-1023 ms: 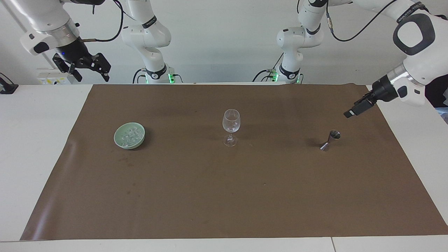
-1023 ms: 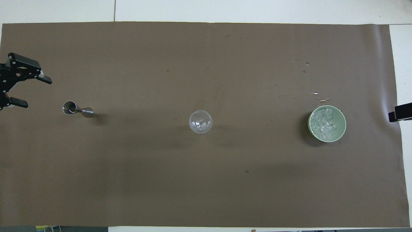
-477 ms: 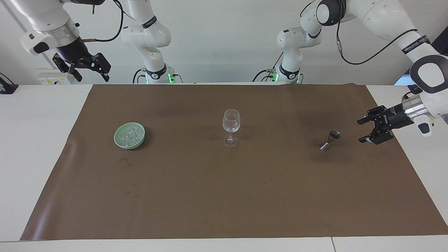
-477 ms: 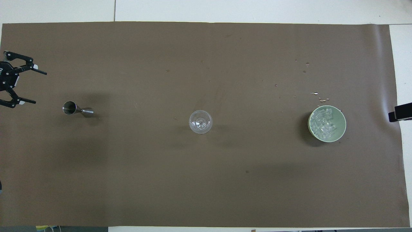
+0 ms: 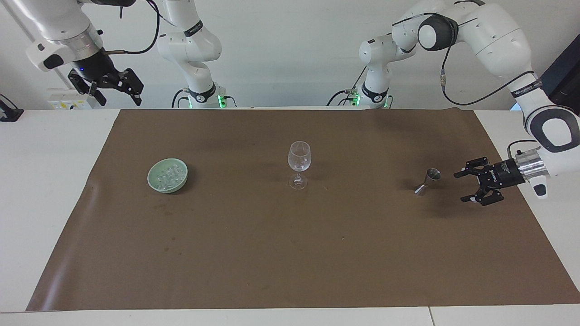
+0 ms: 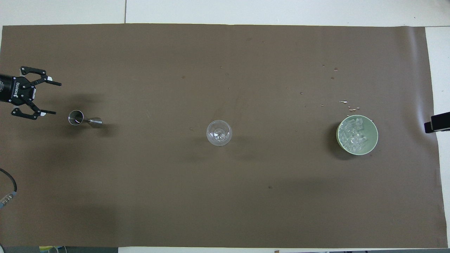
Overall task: Pour wine and add ice with both arms
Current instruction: 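Open the left gripper and reach toward the silver jigger, then close the left gripper around the silver jigger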
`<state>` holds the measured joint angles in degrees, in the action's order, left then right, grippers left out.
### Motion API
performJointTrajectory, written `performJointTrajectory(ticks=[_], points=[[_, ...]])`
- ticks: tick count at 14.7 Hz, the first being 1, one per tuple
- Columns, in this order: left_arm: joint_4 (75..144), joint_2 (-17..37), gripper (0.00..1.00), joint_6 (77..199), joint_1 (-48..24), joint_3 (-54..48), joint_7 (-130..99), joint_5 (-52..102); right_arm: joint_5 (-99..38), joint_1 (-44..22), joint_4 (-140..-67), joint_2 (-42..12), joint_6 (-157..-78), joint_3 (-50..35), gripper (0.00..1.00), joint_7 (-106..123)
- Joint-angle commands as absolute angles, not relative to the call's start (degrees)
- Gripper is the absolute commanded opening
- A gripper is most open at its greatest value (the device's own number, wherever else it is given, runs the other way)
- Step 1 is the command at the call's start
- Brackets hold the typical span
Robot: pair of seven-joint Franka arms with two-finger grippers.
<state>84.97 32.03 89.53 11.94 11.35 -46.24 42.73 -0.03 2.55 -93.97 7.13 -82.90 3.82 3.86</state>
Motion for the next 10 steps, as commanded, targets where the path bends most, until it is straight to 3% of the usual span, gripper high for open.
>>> performJointTrajectory(ticks=[1, 3, 10], points=[[96.0, 27.7, 0.98, 96.0, 12.2, 11.3, -47.0, 46.7, 0.2, 2.7, -95.4, 8.3, -83.5, 3.5, 1.00, 3.4], [101.3, 25.8, 1.00, 100.0, 12.3, 11.3, -47.2, 48.4, 0.2, 2.7, -95.4, 8.4, -83.5, 3.5, 1.00, 3.4], [104.8, 24.5, 1.00, 100.6, 11.2, 11.2, -47.3, 49.4, 0.2, 2.7, -95.4, 8.4, -83.5, 3.5, 1.00, 3.4]])
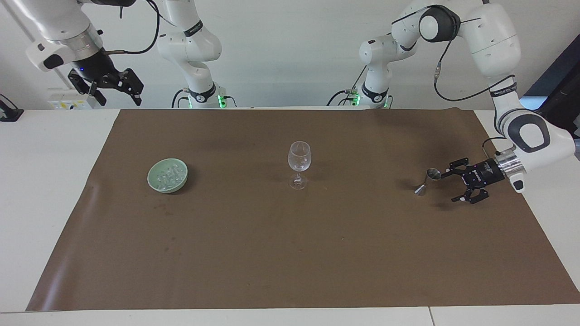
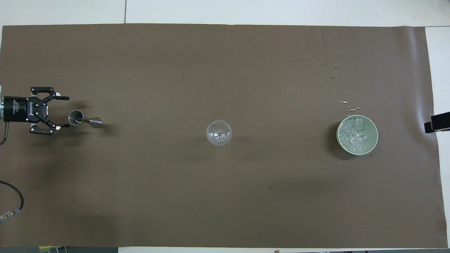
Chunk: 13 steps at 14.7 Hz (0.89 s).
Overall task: Pour wine and add ice with both arms
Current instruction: 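Close the left gripper around the silver jigger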
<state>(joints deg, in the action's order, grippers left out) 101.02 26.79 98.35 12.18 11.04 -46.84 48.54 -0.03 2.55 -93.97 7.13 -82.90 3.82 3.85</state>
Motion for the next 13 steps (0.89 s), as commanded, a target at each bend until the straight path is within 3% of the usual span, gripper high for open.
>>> performJointTrajectory(ticks=[1, 5, 13], points=[[105.5, 24.3, 1.00, 101.8, 11.2, 11.2, -47.4, 49.7, 0.2, 2.7, -95.4, 8.3, -83.5, 3.5, 1.00, 3.3], [112.0, 23.3, 1.00, 106.3, 12.1, 10.7, -47.2, 56.0, 0.2, 2.7, -95.4, 8.3, -83.5, 3.5, 1.00, 3.4], [114.2, 22.2, 1.00, 103.6, 11.6, 10.7, -44.3, 61.5, 0.2, 2.7, -95.4, 8.3, -83.5, 3.5, 1.00, 3.3]])
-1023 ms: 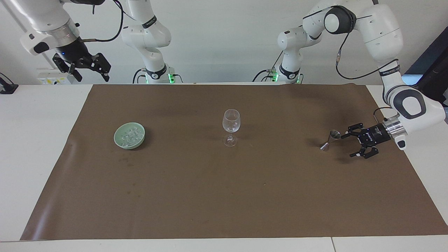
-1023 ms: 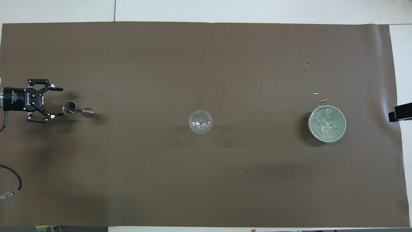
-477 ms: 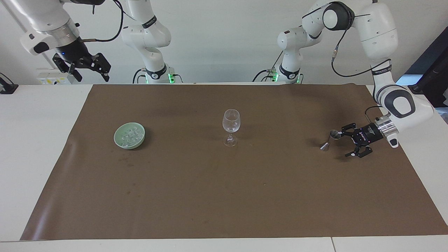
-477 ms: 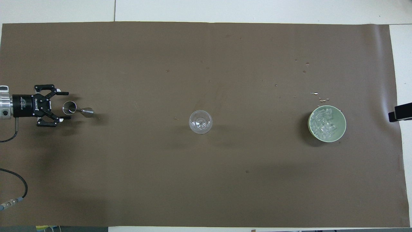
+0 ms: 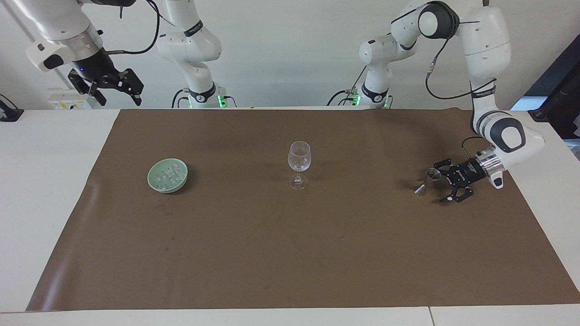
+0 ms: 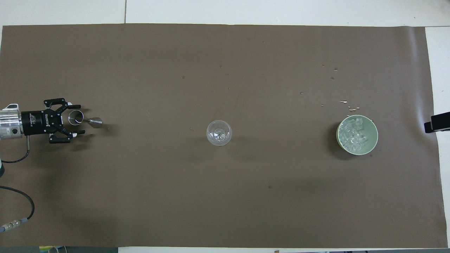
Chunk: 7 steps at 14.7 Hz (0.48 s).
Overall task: Pour wine and add ice with both arms
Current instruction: 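Close the left gripper around the silver jigger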
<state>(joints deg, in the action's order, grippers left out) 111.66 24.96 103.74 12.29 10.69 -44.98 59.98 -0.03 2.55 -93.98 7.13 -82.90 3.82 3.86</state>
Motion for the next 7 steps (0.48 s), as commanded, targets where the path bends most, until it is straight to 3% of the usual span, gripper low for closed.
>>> performJointTrajectory(ticks=[1, 7], points=[[114.2, 22.0, 1.00, 103.2, 11.7, 10.6, -44.2, 61.6, 0.2, 2.7, -95.4, 8.4, -83.5, 3.5, 1.00, 3.4], [117.0, 20.3, 1.00, 102.7, 11.6, 10.5, -39.9, 62.1, 0.2, 2.7, -95.4, 8.4, -83.5, 3.5, 1.00, 3.4]])
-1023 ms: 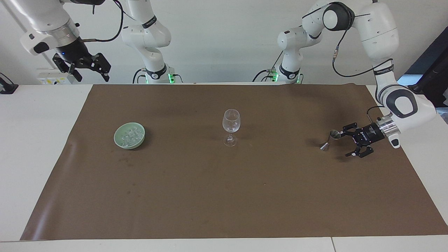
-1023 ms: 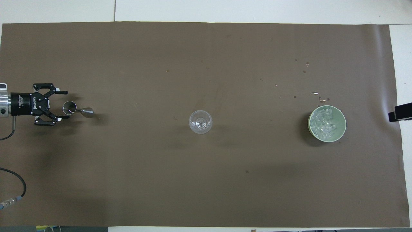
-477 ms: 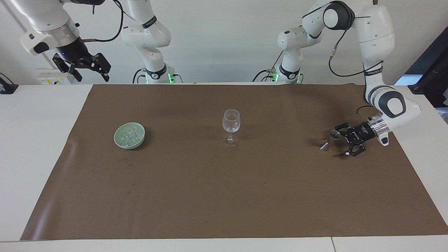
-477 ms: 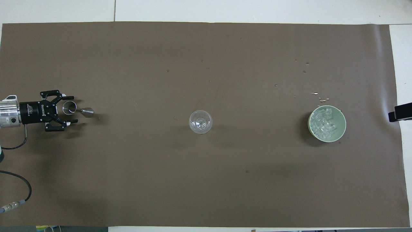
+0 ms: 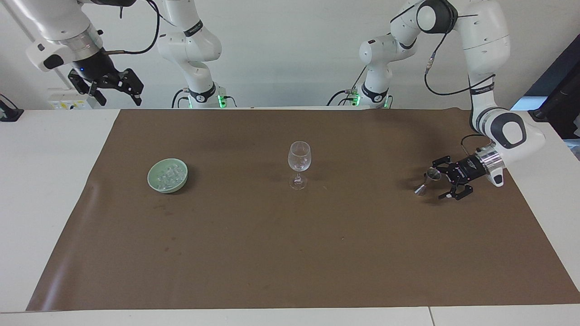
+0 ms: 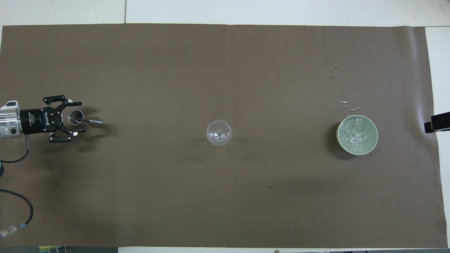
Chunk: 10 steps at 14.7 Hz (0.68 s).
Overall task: Pour wine and add ice with both arms
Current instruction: 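Close the left gripper around the silver jigger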
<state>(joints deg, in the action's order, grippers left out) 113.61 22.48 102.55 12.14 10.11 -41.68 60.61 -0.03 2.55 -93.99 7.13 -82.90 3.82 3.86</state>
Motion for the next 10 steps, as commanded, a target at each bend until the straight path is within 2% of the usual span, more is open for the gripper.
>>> performJointTrajectory(ticks=[1, 8, 10], points=[[117.8, 20.2, 1.00, 102.9, 11.6, 10.5, -39.9, 62.7, 0.2, 2.7, -95.4, 8.4, -83.5, 3.5, 1.00, 3.4], [119.2, 19.6, 1.00, 103.0, 11.6, 10.5, -39.7, 64.2, 0.2, 2.7, -95.4, 8.4, -83.5, 3.5, 1.00, 3.4], [119.4, 19.5, 0.92, 103.0, 11.6, 10.5, -39.7, 64.8, 0.2, 2.7, -95.4, 8.4, -83.5, 3.5, 1.00, 3.3]])
